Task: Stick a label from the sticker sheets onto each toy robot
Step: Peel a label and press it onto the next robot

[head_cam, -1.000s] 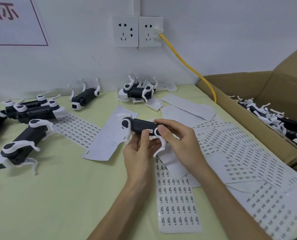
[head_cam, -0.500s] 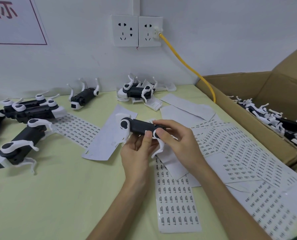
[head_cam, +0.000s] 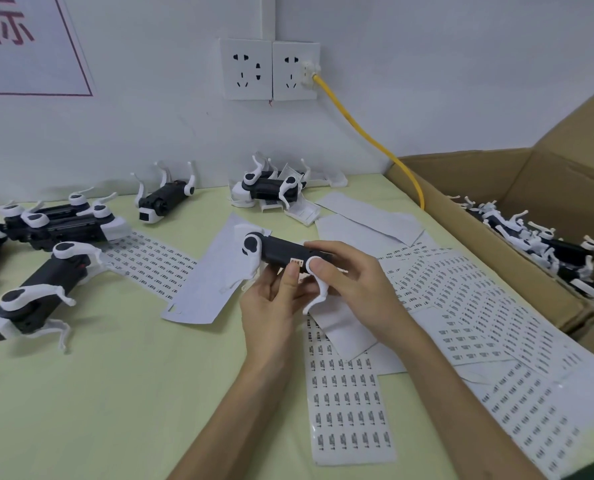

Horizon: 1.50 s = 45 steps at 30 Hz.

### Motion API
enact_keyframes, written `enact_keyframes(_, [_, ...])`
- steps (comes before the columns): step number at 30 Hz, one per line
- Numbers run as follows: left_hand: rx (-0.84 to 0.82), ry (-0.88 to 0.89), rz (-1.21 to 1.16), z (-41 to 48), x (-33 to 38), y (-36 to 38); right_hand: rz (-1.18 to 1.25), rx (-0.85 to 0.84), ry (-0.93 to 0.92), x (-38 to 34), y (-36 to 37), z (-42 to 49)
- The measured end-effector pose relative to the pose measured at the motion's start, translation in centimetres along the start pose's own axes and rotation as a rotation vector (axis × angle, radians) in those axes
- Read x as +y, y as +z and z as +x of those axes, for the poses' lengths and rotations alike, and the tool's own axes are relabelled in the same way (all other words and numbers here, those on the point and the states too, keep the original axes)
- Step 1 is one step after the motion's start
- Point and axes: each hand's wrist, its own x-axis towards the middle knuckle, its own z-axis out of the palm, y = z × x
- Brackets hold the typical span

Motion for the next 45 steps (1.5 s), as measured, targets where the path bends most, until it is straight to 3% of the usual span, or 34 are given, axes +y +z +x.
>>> enact_keyframes(9, [-0.08, -0.063, -0.129, 0.3, 0.9, -0.3, -0.121, -0.022, 0.06, -1.3, -1.0, -0.2])
enact_keyframes(18, [-0.191, -0.069, 0.028, -0.3, 0.0, 0.3, -0.147, 0.067, 0.007, -1.5, -2.2, -1.7])
enact_keyframes(21, [-0.18, -0.036, 0.211, -0.1, -0.2, -0.1, 0.058, 0.127, 0.122, -1.8, -3.2, -1.4])
enact_keyframes(25, [-0.201, 0.075, 0.469, 0.0, -0.1, -0.7, 0.571, 0.294, 0.345, -1.8, -7.6, 0.3])
enact_keyframes(28, [-0.237, 0.105, 0.581, -0.4, -0.3, -0.4, 0.933, 0.492, 0.259, -2.0, -12.1, 2.0])
enact_keyframes(31, [-0.241, 0.113, 0.623, -0.4, -0.3, -0.2, 0.867, 0.66, 0.16, -2.5, -16.6, 3.8])
enact_keyframes(33, [-0.239, 0.103, 0.627, -0.3, -0.2, -0.2, 0.978, 0.706, 0.166, -2.6, -18.9, 4.8])
enact_keyframes(36, [-0.234, 0.089, 0.636, -0.2, -0.2, -0.2, 0.798, 0.716, 0.266, -2.8, -20.0, 5.7])
enact_keyframes(41, [-0.236, 0.064, 0.652, -0.2, -0.1, -0.3, 0.529, 0.545, 0.236, -3.3, -15.4, 5.9])
enact_keyframes(45, [-0.25, 0.083, 0.648, -0.3, 0.1, -0.3, 0.058, 0.335, 0.136, -2.5, -8.3, 3.6])
